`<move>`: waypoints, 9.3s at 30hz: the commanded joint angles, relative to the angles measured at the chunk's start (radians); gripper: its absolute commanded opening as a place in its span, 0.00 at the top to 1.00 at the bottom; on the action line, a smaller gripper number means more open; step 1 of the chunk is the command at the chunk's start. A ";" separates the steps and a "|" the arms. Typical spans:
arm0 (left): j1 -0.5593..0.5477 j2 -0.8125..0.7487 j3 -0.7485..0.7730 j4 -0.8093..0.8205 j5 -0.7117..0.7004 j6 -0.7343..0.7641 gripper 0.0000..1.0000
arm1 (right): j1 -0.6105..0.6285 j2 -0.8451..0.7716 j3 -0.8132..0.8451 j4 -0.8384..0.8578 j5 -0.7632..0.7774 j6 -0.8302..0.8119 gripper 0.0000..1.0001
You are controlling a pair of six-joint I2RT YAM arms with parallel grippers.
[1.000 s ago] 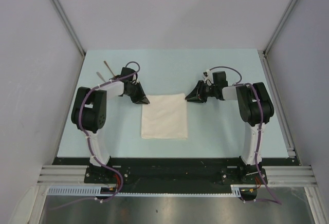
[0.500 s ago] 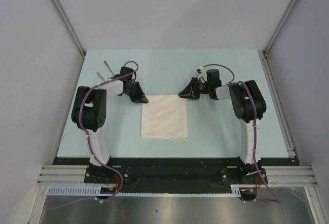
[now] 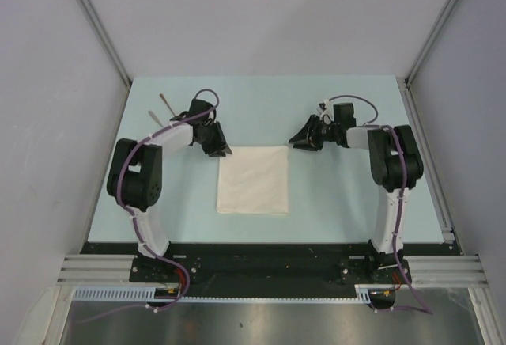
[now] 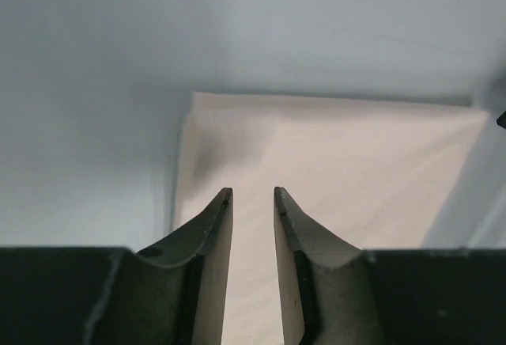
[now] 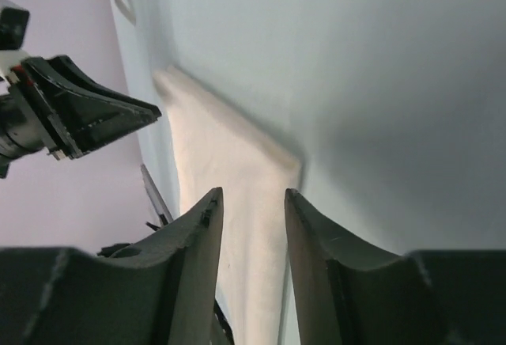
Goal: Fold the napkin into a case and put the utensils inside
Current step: Smooth out the square-folded napkin at the center of the board, then rotate the square-folded napkin at the center of the board, then pick up the top corner of the square-folded napkin from the center of the board.
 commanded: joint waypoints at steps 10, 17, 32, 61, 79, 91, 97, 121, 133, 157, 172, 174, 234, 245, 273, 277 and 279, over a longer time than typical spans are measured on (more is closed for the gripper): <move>-0.243 0.056 0.115 0.338 0.179 -0.114 0.95 | 0.123 -0.274 -0.257 0.071 0.036 -0.047 0.78; -0.300 0.242 0.243 0.372 0.192 -0.137 1.00 | 0.148 -0.211 -0.296 0.191 0.007 0.018 1.00; -0.303 0.365 0.252 0.361 0.173 -0.214 1.00 | 0.074 -0.208 -0.526 0.285 -0.030 -0.007 1.00; -0.318 0.325 0.355 0.192 0.179 -0.126 1.00 | 0.297 -0.625 -0.720 0.149 0.180 0.031 0.98; -0.332 0.285 0.362 0.151 0.167 -0.100 1.00 | 0.358 -0.504 -0.894 0.389 0.183 0.125 1.00; -0.277 0.064 0.396 -0.067 0.097 0.038 0.73 | 0.283 -0.823 -0.726 -0.163 0.359 -0.068 0.73; -0.225 -0.230 0.040 -0.056 -0.047 0.087 0.53 | 0.225 -0.725 -0.584 -0.287 0.398 -0.159 0.49; -0.031 -0.487 -0.278 -0.012 0.023 0.095 0.34 | 0.130 -0.394 -0.376 -0.269 0.389 -0.297 0.97; -0.021 -0.057 0.089 -0.145 -0.100 0.135 0.30 | 0.008 -0.172 0.290 -0.707 0.553 -0.380 0.45; -0.044 -0.129 -0.312 0.110 0.069 -0.043 0.82 | 0.220 -0.934 -0.769 -0.291 0.565 0.093 0.38; -0.521 -0.496 -0.678 0.214 0.138 -0.223 0.38 | 0.099 -1.219 -0.885 -0.542 0.732 0.179 0.37; -0.513 -0.569 -0.638 0.111 0.068 -0.160 0.35 | 0.103 -1.234 -0.914 -0.508 0.717 0.223 0.38; -0.117 -0.419 -0.422 0.163 0.175 -0.019 0.37 | 0.011 -0.650 -0.429 -0.450 0.809 -0.219 0.68; -0.117 -0.422 -0.429 0.160 0.173 -0.014 0.37 | 0.018 -0.602 -0.406 -0.432 0.794 -0.223 0.78; -0.104 -0.393 -0.383 0.159 0.198 -0.023 0.37 | 0.180 -0.573 -0.288 -0.398 0.692 -0.196 1.00; -0.088 -0.366 -0.363 0.174 0.215 -0.063 0.38 | 0.289 -0.431 -0.126 -0.355 0.630 -0.145 1.00; -0.090 -0.359 -0.351 0.182 0.216 -0.068 0.39 | 0.321 -0.328 -0.057 -0.350 0.619 -0.125 1.00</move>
